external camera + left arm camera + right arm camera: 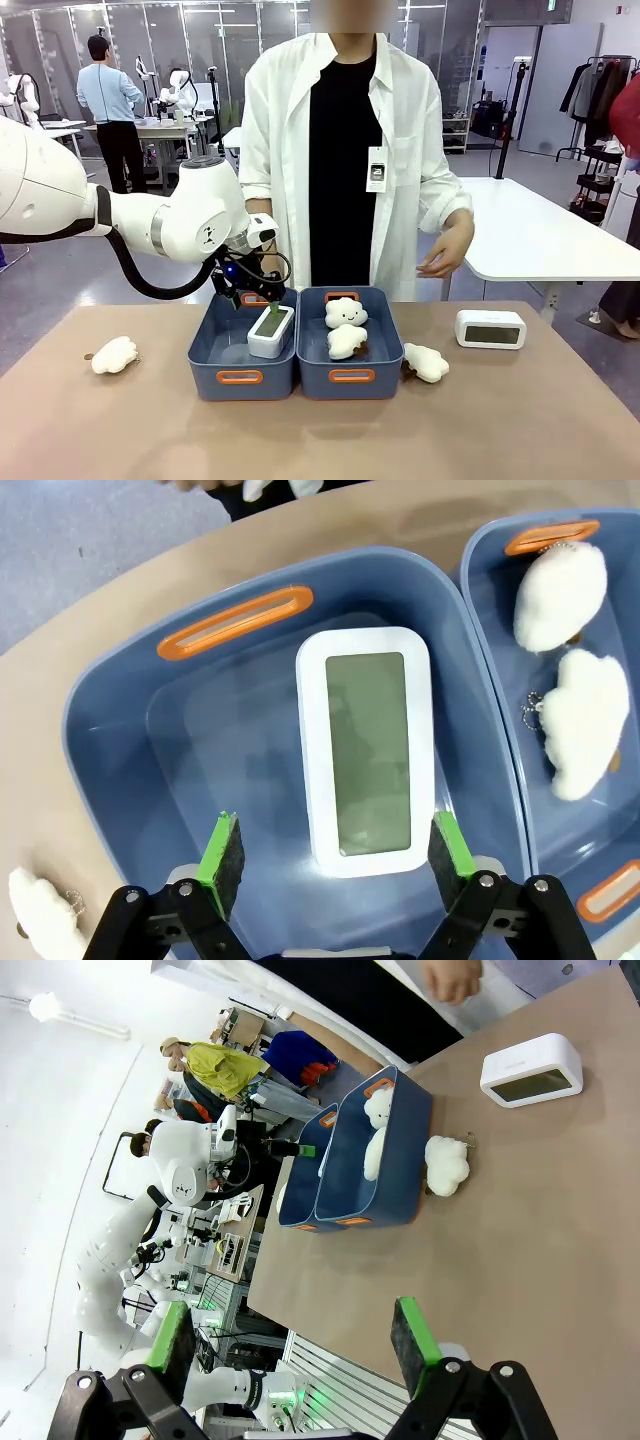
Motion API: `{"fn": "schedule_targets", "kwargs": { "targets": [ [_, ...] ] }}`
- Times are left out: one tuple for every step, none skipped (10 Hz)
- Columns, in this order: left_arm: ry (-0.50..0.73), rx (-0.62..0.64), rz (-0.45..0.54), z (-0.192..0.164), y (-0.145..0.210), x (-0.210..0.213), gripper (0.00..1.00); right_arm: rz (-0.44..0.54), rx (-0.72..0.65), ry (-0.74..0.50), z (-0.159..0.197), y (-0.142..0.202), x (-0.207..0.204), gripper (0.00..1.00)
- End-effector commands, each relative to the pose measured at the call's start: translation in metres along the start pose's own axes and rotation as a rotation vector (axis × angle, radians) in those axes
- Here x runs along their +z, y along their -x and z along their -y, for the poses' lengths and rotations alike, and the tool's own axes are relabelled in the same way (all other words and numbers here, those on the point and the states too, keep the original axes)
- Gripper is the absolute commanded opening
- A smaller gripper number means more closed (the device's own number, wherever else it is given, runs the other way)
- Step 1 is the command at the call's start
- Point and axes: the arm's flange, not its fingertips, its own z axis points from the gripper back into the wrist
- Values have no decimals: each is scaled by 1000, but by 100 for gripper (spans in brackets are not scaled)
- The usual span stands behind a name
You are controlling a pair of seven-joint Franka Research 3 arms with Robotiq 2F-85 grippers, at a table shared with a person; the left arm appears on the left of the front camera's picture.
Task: Sort the digital clocks into the basket.
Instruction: Pick up the Digital clock from the table and place it into the empty Plastic storage basket.
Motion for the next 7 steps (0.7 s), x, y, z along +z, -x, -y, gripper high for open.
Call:
{"fn": "schedule_targets", "kwargs": {
  "targets": [
    [-6,1,-5,0,1,-2,93,5,15,-12,-1,0,1,100],
    [-6,1,-5,0,1,-2,93,5,15,-12,-1,0,1,100],
    [-6,1,-5,0,1,-2,93,5,15,-12,-1,0,1,100],
    [-6,1,-5,0,1,-2,93,5,15,-12,-1,0,1,100],
    [-6,1,-5,0,1,-2,93,5,15,-12,-1,0,1,100],
    [0,-1,-1,0,0,0,93,5,15,-12,-1,0,1,100],
    [107,-15,11,-8,22,37,93,5,15,-12,-1,0,1,100]
  ]
}}
